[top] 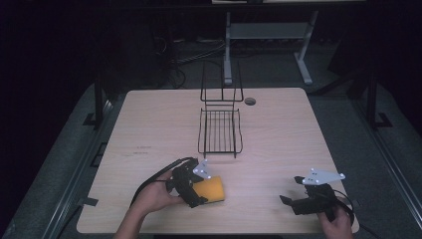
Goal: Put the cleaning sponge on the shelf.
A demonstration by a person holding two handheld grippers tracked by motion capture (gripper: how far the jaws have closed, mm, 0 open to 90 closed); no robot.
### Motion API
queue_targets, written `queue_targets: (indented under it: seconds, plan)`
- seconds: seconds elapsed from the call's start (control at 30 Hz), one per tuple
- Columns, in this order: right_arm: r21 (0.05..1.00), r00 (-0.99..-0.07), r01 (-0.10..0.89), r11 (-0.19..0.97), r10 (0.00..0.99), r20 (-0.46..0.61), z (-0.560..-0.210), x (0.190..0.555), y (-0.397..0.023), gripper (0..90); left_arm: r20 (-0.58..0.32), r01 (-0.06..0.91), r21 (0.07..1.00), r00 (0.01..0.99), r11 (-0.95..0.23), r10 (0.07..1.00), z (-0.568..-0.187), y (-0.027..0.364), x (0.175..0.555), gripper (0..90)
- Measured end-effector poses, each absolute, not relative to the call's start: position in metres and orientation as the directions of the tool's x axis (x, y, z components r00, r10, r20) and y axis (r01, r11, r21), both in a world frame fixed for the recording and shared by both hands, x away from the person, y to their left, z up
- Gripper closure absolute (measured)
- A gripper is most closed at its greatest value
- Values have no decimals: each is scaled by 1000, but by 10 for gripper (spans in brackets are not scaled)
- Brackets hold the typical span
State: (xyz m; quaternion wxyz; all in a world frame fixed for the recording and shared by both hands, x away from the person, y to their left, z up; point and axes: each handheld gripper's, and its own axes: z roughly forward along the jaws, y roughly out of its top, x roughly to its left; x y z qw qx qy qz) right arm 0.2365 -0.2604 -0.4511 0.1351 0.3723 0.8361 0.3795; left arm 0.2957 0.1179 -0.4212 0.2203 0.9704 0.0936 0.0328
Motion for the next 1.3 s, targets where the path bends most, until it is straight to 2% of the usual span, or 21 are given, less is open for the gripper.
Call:
queue_targets:
  seconds: [1.3]
  plan:
    - [732,-693,522,438,719,64,-452,237,-260,138,6,149,356,987,-922,162,-439,101,301,158]
